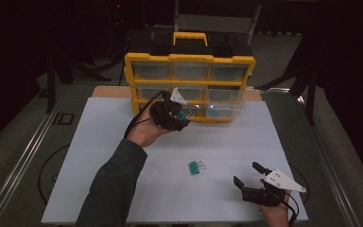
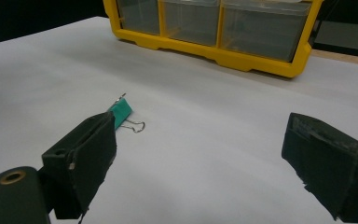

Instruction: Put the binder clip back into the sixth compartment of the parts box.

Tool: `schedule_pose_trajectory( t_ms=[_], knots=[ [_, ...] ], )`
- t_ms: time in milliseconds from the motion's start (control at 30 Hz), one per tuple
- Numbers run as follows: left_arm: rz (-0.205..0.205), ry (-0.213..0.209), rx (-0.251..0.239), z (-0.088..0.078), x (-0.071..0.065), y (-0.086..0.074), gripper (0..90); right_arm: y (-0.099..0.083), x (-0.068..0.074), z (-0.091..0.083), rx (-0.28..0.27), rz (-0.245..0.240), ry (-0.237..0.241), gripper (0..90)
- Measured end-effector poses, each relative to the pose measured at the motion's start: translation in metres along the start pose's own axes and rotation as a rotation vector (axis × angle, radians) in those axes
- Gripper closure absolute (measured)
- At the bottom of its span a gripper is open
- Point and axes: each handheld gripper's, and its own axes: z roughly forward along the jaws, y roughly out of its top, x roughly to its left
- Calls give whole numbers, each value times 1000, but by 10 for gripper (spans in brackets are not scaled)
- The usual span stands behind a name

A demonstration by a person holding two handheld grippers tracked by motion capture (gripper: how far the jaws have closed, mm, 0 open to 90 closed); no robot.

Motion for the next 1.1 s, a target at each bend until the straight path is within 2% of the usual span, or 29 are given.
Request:
schedule_pose_trajectory(
  t_ms=[533,1100],
  knots=[
    [25,-1,-6,-4,5,29,499,0,0,0,-2,1,0,101],
    [26,0,-4,5,14,54,499,0,-1,0,-4,4,1,101]
  ],
)
